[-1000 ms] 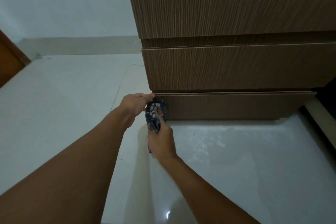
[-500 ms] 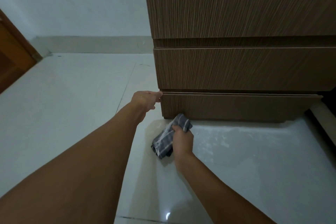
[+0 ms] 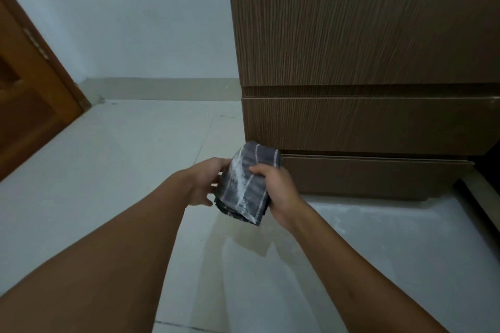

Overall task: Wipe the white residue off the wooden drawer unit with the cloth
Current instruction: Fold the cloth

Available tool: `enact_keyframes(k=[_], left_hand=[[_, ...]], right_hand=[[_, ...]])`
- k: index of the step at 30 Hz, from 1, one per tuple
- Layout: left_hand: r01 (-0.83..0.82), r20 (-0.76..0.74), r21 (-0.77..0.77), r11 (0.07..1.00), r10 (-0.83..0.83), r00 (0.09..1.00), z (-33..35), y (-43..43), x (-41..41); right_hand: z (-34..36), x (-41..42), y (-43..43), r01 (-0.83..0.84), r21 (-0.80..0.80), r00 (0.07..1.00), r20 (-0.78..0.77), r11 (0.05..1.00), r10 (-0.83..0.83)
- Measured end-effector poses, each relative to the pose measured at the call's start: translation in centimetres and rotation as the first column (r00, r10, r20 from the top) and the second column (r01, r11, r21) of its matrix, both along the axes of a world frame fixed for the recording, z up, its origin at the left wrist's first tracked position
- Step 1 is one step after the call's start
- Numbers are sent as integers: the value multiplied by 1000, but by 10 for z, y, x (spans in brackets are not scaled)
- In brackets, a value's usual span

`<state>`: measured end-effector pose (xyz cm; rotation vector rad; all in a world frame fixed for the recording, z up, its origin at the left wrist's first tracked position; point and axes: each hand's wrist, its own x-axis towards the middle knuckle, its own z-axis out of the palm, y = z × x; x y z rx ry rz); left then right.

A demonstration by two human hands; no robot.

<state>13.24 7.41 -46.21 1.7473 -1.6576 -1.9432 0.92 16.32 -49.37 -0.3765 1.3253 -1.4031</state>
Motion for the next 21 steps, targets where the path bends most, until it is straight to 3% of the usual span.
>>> enact_keyframes(k=[4,8,12,16,21], left_hand=[[37,-207,25,999,-31,978,22,5,1],[28,-335,-19,999,-32,942,48,12,-4],[30,-402,-89,996,-63,913,77,27,-8],[-92,-468,-222,971,-23,884,105,34,-12],[-211,-517,-395,894,-26,856,167,44,-15]], right_hand=[[29,-19,21,14,-66,999,41,998,-11],[57,-34,34,-16,-91,1000,-18,996,14],[90,-47,43,-80,-89,975,-212,993,60],[135,-54,53,-167,-106,915,-388,980,113],[203,-65,67,-201,-219,840,-541,955,52]])
